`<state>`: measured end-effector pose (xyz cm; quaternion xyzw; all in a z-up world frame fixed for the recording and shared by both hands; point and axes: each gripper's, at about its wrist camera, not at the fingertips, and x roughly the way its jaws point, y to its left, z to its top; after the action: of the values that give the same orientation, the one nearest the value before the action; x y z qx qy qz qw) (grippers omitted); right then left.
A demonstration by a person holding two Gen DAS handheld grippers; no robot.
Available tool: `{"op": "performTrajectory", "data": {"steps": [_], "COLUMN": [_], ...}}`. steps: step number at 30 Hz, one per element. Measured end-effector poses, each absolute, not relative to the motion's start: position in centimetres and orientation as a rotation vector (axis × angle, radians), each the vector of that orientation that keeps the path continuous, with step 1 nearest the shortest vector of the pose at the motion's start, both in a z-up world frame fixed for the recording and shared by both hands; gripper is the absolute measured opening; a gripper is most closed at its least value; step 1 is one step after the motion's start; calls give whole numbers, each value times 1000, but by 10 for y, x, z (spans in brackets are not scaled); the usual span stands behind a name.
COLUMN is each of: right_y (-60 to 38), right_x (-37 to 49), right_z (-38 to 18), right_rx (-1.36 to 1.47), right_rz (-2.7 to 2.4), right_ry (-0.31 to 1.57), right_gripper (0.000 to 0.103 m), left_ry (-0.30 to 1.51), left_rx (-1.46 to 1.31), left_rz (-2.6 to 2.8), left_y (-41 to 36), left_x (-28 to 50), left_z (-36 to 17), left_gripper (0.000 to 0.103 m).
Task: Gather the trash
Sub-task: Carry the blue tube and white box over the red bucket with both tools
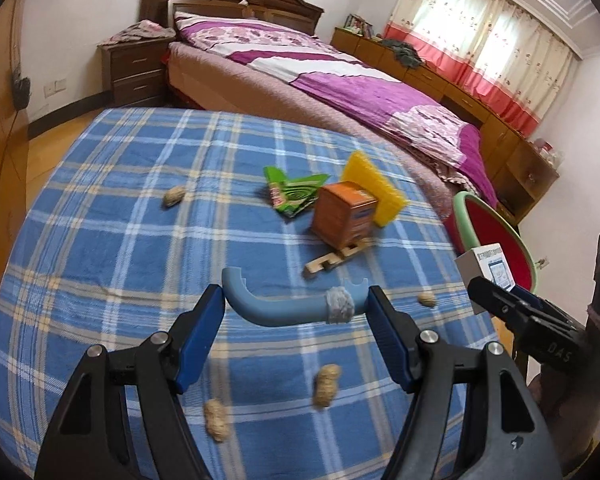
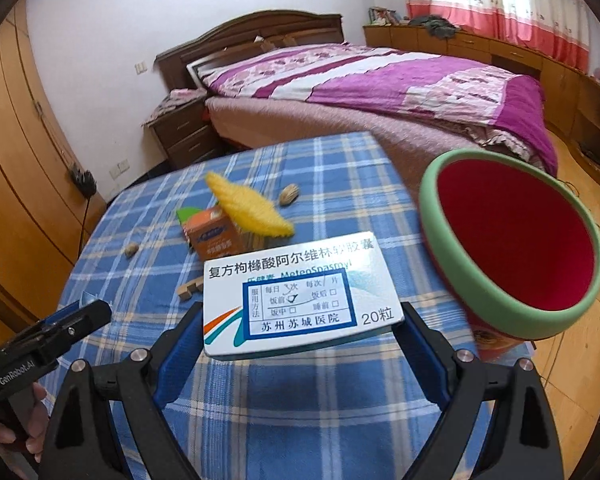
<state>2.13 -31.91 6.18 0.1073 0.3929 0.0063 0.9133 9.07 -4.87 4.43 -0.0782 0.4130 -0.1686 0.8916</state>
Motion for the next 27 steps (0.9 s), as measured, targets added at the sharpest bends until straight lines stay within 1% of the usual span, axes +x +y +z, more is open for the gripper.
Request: {"op": "performTrajectory", "data": {"steps": [18, 27], "right_y": [-389, -432], "right_x": [-6, -10], "right_z": [93, 96], "right_rx": [308, 352], "right_rz": [-96, -148], "right_ry": [748, 734], "right_gripper": [93, 93], "left_ry": [832, 827], "left_rx": [-130, -103], "left_rz": [-492, -561], "left_y": [-106, -145], "left_x": [86, 88], "left_z": [76, 86], "left_gripper": [72, 72]}}
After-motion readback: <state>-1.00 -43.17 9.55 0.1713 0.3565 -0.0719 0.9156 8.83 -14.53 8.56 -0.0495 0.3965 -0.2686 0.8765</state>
